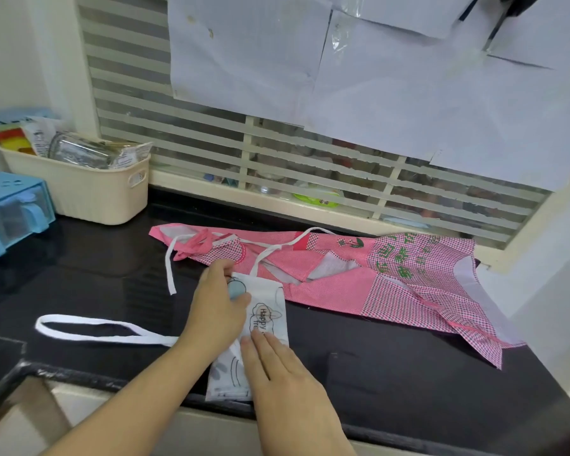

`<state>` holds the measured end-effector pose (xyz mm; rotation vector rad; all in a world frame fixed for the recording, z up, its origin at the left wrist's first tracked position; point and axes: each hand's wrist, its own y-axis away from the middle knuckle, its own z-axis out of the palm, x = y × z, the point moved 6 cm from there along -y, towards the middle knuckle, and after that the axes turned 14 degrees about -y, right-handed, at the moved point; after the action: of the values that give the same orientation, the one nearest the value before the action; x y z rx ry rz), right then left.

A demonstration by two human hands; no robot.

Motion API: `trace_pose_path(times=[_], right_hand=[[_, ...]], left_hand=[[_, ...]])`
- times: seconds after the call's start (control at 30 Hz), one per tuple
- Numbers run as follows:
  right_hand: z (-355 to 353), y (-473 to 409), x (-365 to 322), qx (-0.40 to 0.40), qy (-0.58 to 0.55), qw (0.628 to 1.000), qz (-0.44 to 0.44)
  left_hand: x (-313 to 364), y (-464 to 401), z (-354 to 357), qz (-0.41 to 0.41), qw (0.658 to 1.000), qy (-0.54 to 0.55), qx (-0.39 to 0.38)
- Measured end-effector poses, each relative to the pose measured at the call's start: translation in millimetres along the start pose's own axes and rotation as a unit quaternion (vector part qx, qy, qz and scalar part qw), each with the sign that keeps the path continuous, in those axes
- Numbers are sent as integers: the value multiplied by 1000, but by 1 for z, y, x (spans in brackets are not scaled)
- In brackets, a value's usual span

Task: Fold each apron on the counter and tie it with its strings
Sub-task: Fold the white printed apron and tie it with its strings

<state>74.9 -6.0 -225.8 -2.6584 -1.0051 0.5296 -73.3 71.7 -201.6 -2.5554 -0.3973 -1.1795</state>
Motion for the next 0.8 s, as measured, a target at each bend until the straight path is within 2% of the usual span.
trace_pose_path(times=[0.03, 0.1, 0.13, 0.2, 0.27, 0.3, 0.37, 0.5, 0.6, 0.7, 0.8], right_hand=[[1, 1, 0, -10, 6, 1000, 1], [1, 2, -1, -28, 5, 1000, 8], [1, 3, -1, -36, -3, 999, 12], [2, 2, -1, -56, -20, 998, 13], [0, 3, 0, -55, -17, 998, -12], [-2, 5, 2, -52, -17, 998, -16], [-10, 10, 6, -19, -43, 999, 7], [-35, 36, 8, 149, -43, 986, 62], [-39, 45, 4, 212, 5, 976, 43], [-45, 42, 3, 230, 33, 972, 24], [-53, 39, 6, 172, 9, 985, 8]], left_hand=[[6, 3, -6, 35, 997, -58, 36], [23, 12, -13, 150, 970, -167, 97], [29, 17, -9, 206, 955, -197, 81], [30, 25, 4, 264, 935, -236, -26], [17, 28, 19, 253, 923, -259, -127], [12, 29, 22, 247, 917, -275, -151], [9, 28, 23, 244, 910, -297, -155], [7, 32, 26, 259, 886, -360, -139], [4, 31, 30, 259, 875, -380, -152], [4, 28, 30, 257, 876, -373, -163], [5, 29, 28, 251, 875, -374, -178]])
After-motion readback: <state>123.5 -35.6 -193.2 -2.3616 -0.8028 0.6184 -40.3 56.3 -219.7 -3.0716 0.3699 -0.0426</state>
